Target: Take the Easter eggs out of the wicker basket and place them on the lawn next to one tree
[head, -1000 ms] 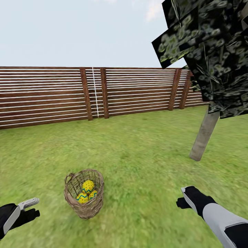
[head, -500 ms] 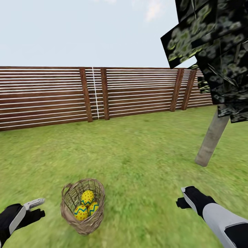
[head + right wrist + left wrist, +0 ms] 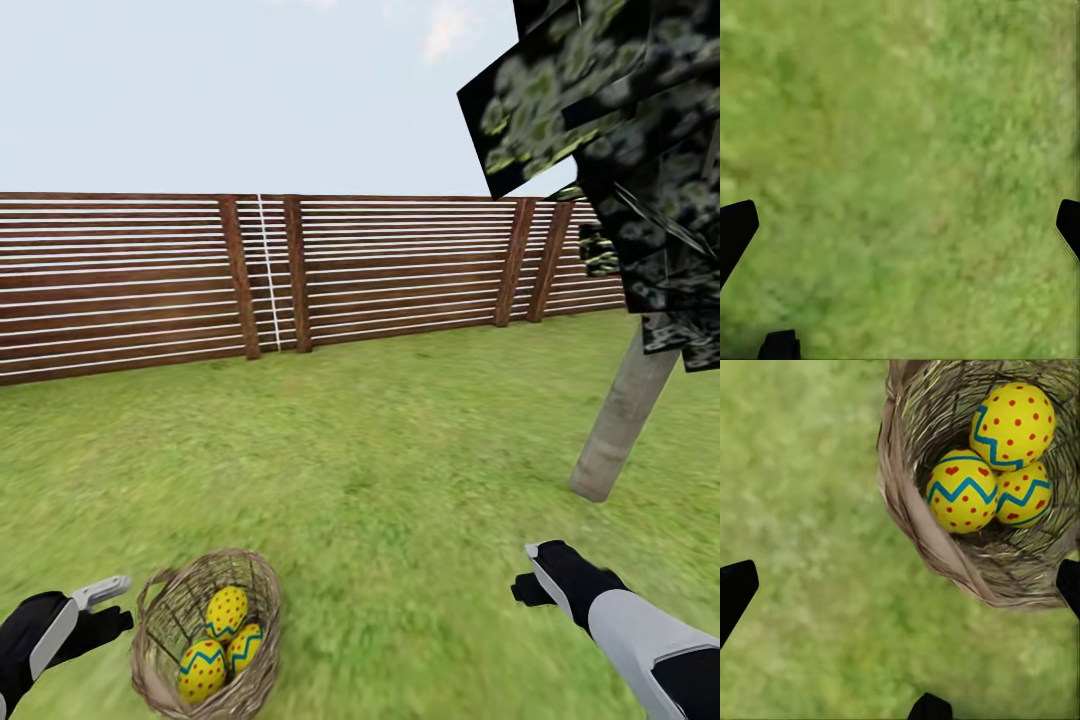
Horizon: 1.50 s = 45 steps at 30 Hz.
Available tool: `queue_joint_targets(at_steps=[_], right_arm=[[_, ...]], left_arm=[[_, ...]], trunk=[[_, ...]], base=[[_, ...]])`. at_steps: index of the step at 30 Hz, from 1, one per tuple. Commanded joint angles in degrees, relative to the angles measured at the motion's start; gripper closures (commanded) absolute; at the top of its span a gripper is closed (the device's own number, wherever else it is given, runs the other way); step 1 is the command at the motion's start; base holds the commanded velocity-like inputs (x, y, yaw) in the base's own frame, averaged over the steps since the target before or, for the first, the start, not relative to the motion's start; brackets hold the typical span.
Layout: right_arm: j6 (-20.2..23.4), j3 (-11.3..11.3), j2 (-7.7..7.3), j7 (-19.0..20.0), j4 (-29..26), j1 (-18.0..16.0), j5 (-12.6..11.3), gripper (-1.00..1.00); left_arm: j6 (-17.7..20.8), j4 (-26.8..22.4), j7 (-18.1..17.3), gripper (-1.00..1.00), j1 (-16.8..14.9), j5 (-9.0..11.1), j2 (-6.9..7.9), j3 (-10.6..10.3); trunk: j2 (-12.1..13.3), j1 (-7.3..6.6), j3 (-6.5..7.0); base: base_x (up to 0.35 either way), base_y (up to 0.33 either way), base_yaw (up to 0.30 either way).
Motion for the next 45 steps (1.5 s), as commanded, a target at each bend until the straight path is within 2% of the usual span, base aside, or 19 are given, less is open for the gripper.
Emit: queue_joint_targets(at_steps=[1, 6, 11, 23, 37, 45], right_arm=[[0.3, 0.5, -0.05, -0.2, -0.1, 0.0, -0.6, -1.0], [0.3, 0.5, -0.05, -0.2, -0.1, 0.0, -0.6, -1.0], [0.3, 0.5, -0.05, -0.2, -0.1, 0.0, -0.6, -1.0], [0.3, 0.5, -0.05, -0.2, -0.1, 0.0, -0.6, -1.0], [0.2, 0.5, -0.05, -0.2, -0.1, 0.0, -0.6, -1.0], [0.2, 0.5, -0.05, -0.2, -0.1, 0.0, -0.6, -1.0]], left_arm=[[0.3, -0.1, 0.1, -1.0, 0.0, 0.3, 0.0, 0.2], [0.3, -0.2, 0.1, -1.0, 0.0, 0.4, 0.65, 0.4], [0.3, -0.4, 0.1, -1.0, 0.0, 0.5, 0.25, 0.5], [0.3, -0.7, 0.1, -1.0, 0.0, 0.6, 0.27, 1.5], [0.3, -0.6, 0.1, -1.0, 0.0, 0.6, -0.09, 1.4], [0.3, -0.7, 0.1, -1.0, 0.0, 0.6, -0.46, 1.4]], trunk=[[0.0, 0.03, -0.06], [0.0, 0.03, -0.06], [0.0, 0.03, -0.06], [0.0, 0.03, -0.06], [0.0, 0.03, -0.06], [0.0, 0.03, -0.06]], base=[[0.319, -0.128, 0.0], [0.325, -0.039, 0.0], [0.217, -0.003, 0.0], [0.015, -0.003, 0.0], [0.286, -0.142, 0.0], [0.051, -0.048, 0.0]])
